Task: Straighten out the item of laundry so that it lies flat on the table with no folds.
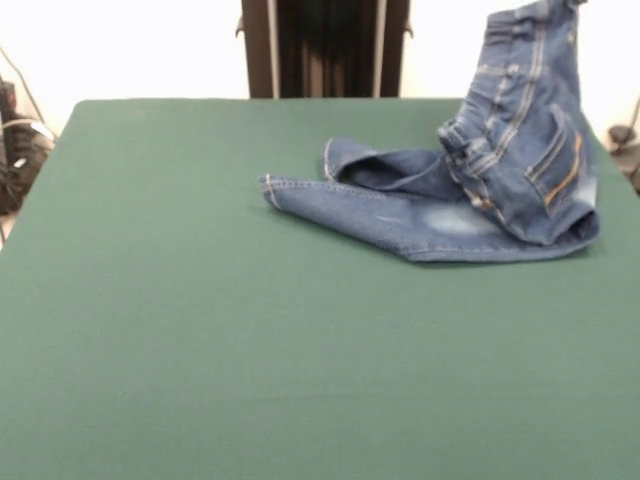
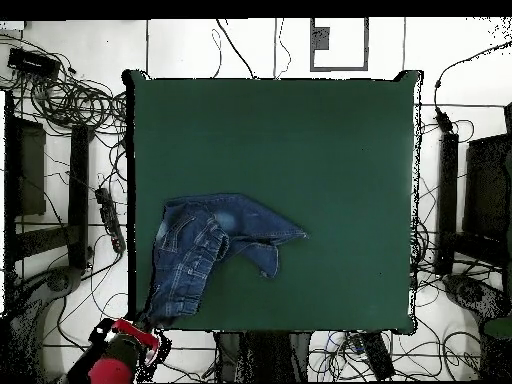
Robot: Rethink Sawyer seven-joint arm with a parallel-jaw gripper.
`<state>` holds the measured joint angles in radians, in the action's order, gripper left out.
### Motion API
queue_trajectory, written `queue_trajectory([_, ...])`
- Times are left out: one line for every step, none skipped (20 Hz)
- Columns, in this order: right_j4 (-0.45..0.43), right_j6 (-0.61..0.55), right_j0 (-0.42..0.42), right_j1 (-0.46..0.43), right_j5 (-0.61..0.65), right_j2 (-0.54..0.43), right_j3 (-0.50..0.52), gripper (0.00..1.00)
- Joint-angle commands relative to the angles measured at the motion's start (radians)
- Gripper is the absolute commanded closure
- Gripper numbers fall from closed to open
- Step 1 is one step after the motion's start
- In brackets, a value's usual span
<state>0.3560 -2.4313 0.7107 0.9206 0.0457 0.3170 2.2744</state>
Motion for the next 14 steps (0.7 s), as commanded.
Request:
queue_trajectory([0.068, -0.273, 0.011, -0.047, -0.035, -0.09, 0.113, 0.0])
queue_trajectory([0.072, -0.273, 0.009, -0.044, -0.027, -0.093, 0.113, 0.0])
queue_trajectory([0.076, -0.271, 0.007, -0.041, -0.022, -0.096, 0.115, 0.0])
queue_trajectory([0.082, -0.272, 0.012, -0.041, -0.01, -0.091, 0.113, 0.0])
queue_trajectory([0.088, -0.272, 0.023, -0.044, -0.002, -0.08, 0.106, 0.0])
queue_trajectory([0.091, -0.271, 0.022, -0.043, -0.001, -0.083, 0.106, 0.0])
queue_trajectory([0.095, -0.272, 0.024, -0.044, 0.001, -0.082, 0.103, 0.0])
queue_trajectory([0.098, -0.27, 0.026, -0.045, 0.002, -0.08, 0.099, 0.0])
queue_trajectory([0.102, -0.269, 0.04, -0.054, 0.001, -0.064, 0.088, 0.0])
queue_trajectory([0.111, -0.269, 0.066, -0.07, 0.005, -0.034, 0.068, 0.0])
queue_trajectory([0.118, -0.271, 0.059, -0.075, -0.004, -0.037, 0.061, 0.0])
queue_trajectory([0.118, -0.257, 0.06, -0.08, 0.021, -0.022, 0.043, 0.0])
queue_trajectory([0.112, -0.232, 0.076, -0.093, 0.065, 0.024, 0.008, 0.0])
queue_trajectory([0.097, -0.198, 0.086, -0.106, 0.113, 0.075, -0.041, 0.0])
